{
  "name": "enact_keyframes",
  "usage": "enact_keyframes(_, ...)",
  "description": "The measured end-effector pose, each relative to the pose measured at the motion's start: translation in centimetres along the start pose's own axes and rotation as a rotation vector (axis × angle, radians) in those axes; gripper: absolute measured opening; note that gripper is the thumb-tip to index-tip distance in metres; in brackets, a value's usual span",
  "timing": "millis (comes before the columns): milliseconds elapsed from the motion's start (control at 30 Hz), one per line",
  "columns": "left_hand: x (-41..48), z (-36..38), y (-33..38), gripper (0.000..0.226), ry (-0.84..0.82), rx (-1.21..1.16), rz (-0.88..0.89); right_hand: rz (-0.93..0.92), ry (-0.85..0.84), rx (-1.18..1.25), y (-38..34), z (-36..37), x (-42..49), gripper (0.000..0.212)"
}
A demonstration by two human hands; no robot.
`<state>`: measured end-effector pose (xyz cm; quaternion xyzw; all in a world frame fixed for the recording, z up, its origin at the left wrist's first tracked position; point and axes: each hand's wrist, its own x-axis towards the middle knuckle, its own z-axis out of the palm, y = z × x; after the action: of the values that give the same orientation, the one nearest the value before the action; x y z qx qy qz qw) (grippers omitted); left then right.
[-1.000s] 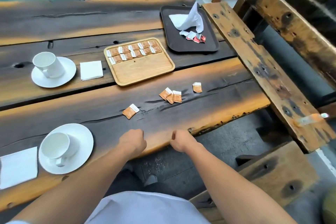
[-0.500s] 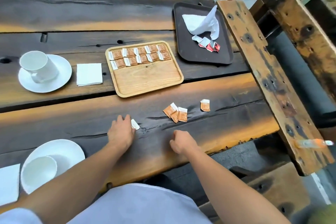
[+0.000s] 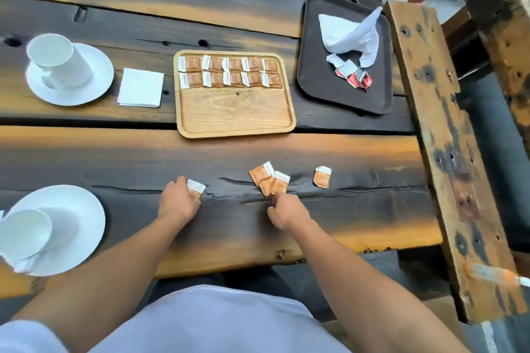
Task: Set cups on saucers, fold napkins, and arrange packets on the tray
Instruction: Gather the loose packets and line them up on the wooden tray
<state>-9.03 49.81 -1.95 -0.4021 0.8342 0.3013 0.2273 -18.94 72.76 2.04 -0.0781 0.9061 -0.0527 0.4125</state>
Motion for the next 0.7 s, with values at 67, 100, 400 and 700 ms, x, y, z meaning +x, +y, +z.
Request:
enact_keyframes(67,-0.4,0.5,0.6,0.025,0.023,-0.030,-0.018,-0.027,0.002,-0.011,0.9,-0.7,0.6,0.029)
enact_keyframes(100,-0.7,0.9,1.0,0.018,0.026,-0.078,-0.038,-0.042,0.007,-0.017,1.3,-1.0,0.8,0.030)
enact_keyframes(400,-3.3,3.3,5.7,0.017,-0.397,-1.092,-0.232,-0.134,0.198,-0.010,3.4,-2.4,2.7,0.028)
enact_keyframes(700,-6.4,2.4,6.8,0.010,-0.760,-1.488,-0.285,-0.198,0.212,-0.107,3.6,-1.9,4.1,0.042)
